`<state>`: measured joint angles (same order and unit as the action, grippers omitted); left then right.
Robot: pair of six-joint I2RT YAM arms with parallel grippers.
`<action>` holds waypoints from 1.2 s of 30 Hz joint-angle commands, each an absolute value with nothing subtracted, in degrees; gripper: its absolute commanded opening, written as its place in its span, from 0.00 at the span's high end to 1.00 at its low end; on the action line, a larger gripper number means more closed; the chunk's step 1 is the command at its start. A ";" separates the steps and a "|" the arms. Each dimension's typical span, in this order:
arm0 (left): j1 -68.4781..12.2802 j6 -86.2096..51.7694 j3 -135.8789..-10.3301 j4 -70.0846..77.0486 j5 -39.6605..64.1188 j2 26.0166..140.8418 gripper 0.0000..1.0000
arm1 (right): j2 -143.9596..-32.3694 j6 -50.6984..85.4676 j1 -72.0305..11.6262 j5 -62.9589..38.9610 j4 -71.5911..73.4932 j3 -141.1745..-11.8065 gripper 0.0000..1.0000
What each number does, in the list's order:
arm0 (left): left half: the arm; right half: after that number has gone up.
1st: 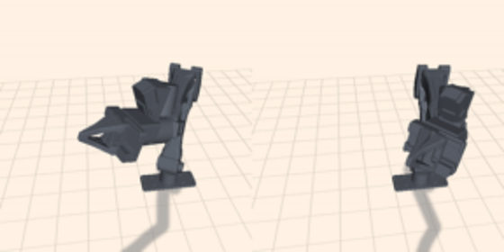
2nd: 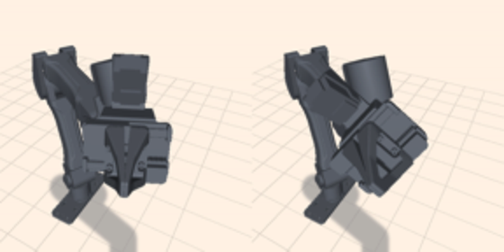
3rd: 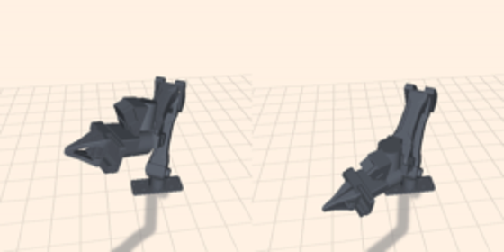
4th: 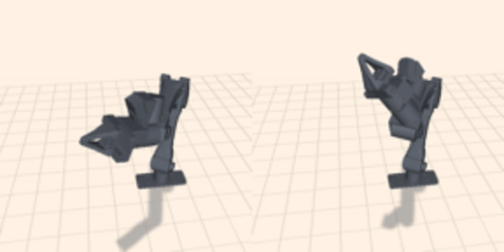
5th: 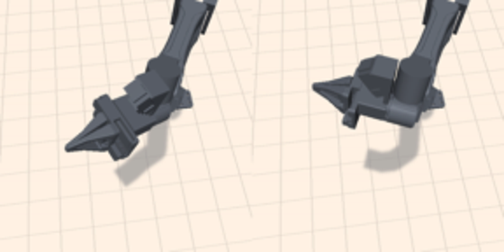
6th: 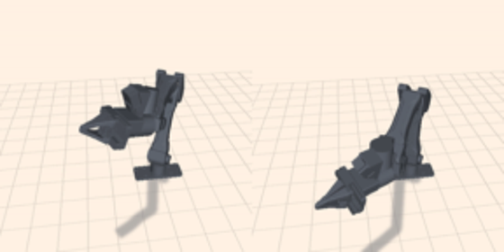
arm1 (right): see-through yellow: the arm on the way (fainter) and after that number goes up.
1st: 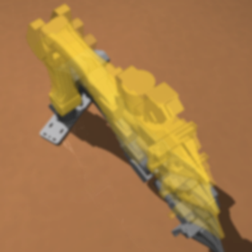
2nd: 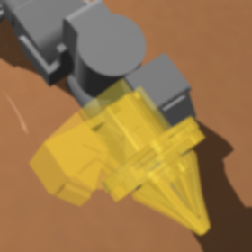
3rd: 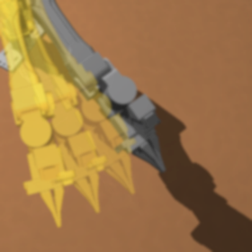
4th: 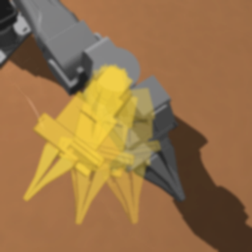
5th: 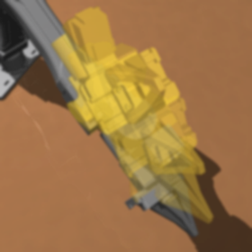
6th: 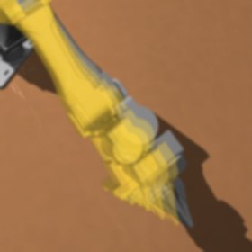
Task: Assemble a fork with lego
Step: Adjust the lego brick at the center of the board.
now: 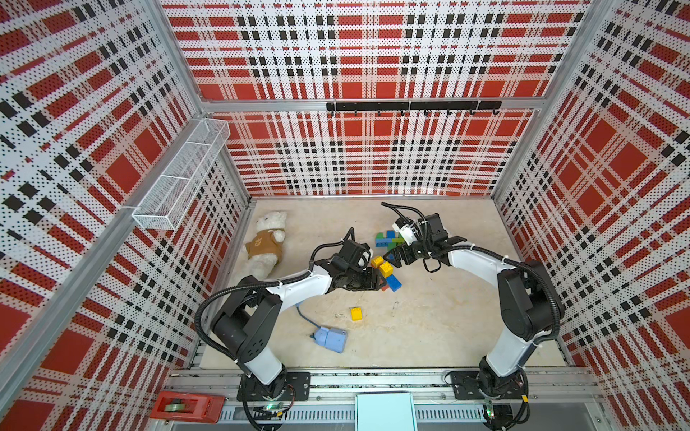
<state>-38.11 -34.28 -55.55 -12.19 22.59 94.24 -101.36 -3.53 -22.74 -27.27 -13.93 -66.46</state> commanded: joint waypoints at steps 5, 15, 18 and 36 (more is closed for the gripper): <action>-38.85 -34.71 -55.24 -10.82 23.31 94.70 0.35 | -101.93 -6.02 -22.85 -29.97 -13.94 -67.57 0.00; -39.56 -33.30 -52.35 -9.08 22.75 88.73 0.30 | -94.19 1.91 -22.74 -6.02 -8.17 -62.64 0.00; -40.16 -31.47 -50.58 -8.27 21.83 84.37 0.29 | -91.12 10.62 -22.62 2.01 -8.01 -60.67 0.00; -28.43 -37.27 -30.14 8.33 20.20 64.63 0.25 | -77.42 40.62 -51.96 23.43 -26.02 -59.90 0.06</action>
